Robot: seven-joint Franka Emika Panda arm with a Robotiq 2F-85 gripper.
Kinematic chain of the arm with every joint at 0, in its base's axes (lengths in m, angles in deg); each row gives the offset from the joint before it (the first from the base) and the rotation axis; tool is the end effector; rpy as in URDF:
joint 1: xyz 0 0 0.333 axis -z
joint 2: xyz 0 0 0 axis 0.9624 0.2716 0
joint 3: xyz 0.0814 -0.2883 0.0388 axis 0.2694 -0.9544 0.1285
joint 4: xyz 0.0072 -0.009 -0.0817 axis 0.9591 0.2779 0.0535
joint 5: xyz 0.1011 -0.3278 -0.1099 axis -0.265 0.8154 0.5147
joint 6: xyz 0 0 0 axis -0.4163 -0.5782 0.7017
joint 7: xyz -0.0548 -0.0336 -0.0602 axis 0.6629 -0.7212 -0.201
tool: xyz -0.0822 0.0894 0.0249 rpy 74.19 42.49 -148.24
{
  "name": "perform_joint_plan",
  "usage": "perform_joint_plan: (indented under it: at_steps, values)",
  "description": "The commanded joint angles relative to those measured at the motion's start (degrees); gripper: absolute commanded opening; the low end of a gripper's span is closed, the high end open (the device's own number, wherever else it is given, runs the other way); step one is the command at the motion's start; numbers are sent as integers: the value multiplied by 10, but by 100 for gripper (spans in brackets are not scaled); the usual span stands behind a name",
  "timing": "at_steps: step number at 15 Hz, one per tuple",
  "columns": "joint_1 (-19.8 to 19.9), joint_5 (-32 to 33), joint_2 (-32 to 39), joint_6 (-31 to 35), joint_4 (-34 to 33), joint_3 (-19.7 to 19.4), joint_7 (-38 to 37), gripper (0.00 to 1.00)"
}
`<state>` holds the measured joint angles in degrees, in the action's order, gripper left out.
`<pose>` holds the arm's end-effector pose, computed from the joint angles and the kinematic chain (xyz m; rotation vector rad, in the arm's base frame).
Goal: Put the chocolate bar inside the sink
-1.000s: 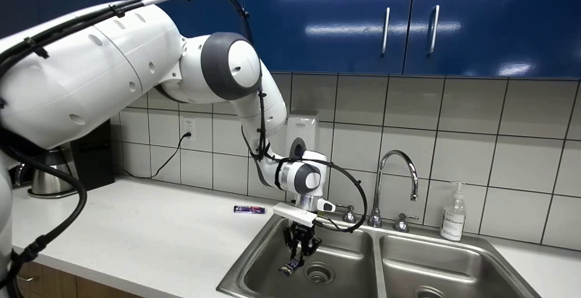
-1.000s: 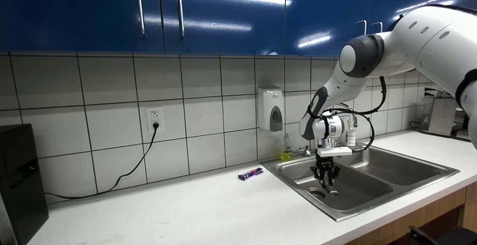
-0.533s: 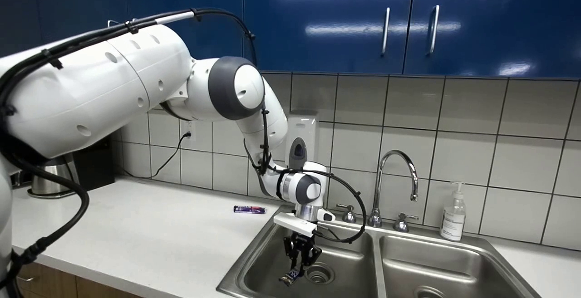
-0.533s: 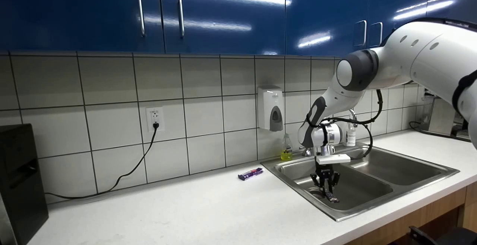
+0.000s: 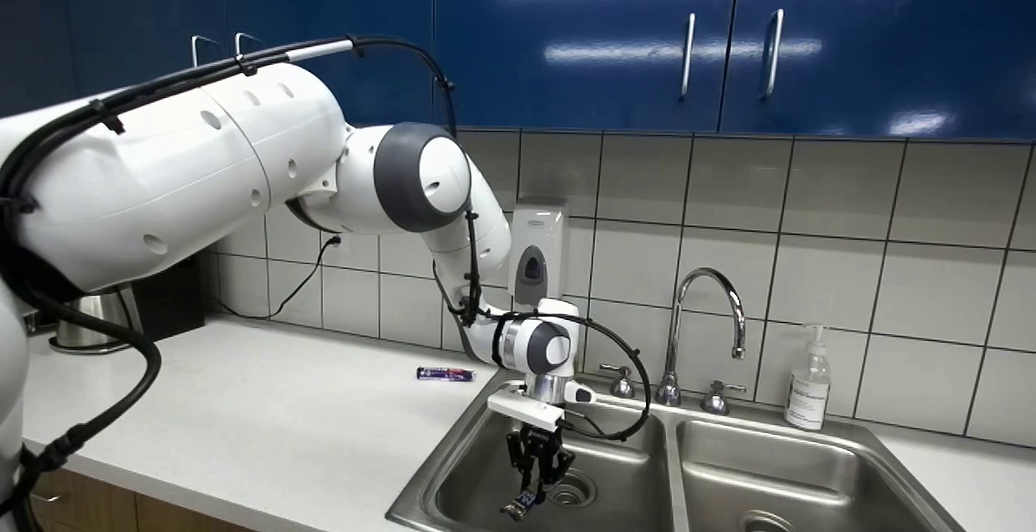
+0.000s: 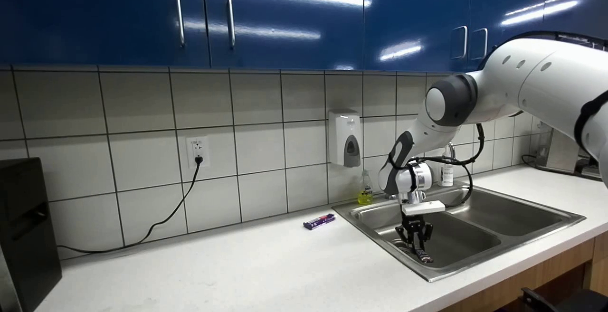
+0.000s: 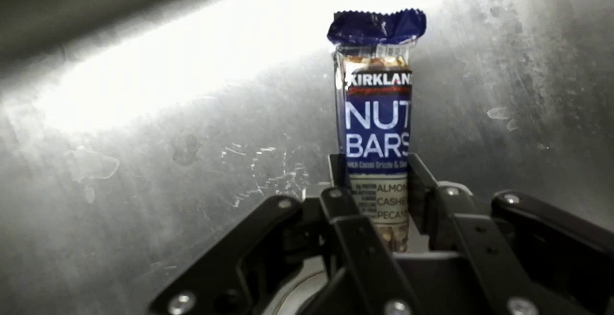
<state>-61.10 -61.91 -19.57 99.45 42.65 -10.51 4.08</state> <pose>0.5980 -0.2123 0.0223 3.0546 -0.4410 -0.4048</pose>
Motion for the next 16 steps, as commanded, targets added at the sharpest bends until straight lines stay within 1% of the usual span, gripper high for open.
perform_joint_plan:
  at_steps: [1,14,15,16]
  values:
    - [-13,20,21,-8,-23,-11,-29,8]
    - [-27,38,47,-8,-32,-23,-45,8]
    - [-28,40,48,-9,-33,-24,-47,24]
    - [-28,41,48,-10,-33,-24,-48,57]
